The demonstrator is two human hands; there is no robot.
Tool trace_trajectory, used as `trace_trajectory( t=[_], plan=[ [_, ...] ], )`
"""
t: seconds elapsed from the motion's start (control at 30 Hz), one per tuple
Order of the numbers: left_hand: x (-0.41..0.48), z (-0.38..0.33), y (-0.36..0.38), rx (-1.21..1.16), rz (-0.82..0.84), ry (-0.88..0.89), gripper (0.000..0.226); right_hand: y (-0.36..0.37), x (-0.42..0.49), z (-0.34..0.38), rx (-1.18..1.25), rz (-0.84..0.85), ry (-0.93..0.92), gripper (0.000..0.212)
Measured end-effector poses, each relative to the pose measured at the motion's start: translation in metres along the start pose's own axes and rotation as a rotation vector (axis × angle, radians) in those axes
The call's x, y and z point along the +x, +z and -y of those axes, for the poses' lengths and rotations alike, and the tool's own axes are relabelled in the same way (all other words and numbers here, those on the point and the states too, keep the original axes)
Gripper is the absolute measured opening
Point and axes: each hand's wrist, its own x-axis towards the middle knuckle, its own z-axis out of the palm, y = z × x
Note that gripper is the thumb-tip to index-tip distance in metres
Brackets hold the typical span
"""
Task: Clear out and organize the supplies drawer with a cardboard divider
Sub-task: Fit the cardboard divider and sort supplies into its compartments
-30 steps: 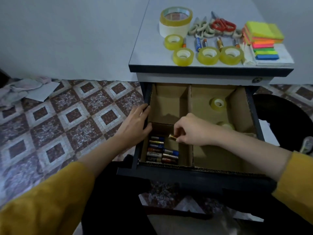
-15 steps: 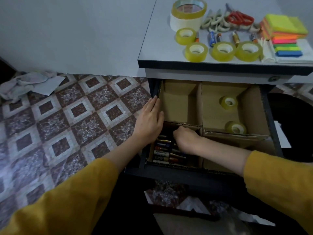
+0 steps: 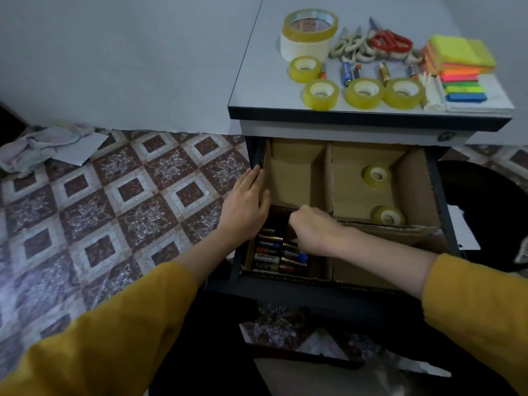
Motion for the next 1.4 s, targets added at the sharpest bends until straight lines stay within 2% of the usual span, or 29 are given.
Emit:
trace_trajectory(
  t=[0.23, 0.3, 0.47, 0.63, 0.77, 0.97, 1.13, 1.4],
  plan=[
    [0.013, -0.014, -0.027, 0.159, -0.028, 0.094, 0.033, -0.026, -0.032, -0.027, 0.048, -0.291, -0.081, 0.013],
    [0.017, -0.024, -0.038, 0.138, -0.024, 0.149, 0.029, -0.038, -0.042, -0.035, 0.072, -0.369, -0.077, 0.012],
    [0.032, -0.061, -0.067, 0.065, -0.073, 0.29, 0.022, -0.078, -0.067, -0.06, 0.128, -0.557, -0.009, 0.011],
    [0.069, -0.096, -0.097, 0.074, -0.088, 0.307, 0.024, -0.133, -0.088, -0.102, 0.101, -0.676, 0.105, 0.009],
    [0.094, -0.108, -0.114, 0.108, -0.128, 0.324, 0.021, -0.17, -0.089, -0.14, 0.109, -0.784, 0.209, 0.016],
    [0.14, -0.124, -0.12, 0.147, -0.084, 0.239, 0.017, -0.206, -0.074, -0.175, 0.19, -0.774, 0.354, 0.01],
    [0.176, -0.141, -0.119, 0.151, -0.022, 0.127, 0.018, -0.21, -0.037, -0.177, 0.312, -0.742, 0.394, 0.016],
    [0.208, -0.162, -0.104, 0.208, 0.099, 0.124, 0.016, -0.208, -0.004, -0.17, 0.313, -0.755, 0.441, 0.008]
  ],
)
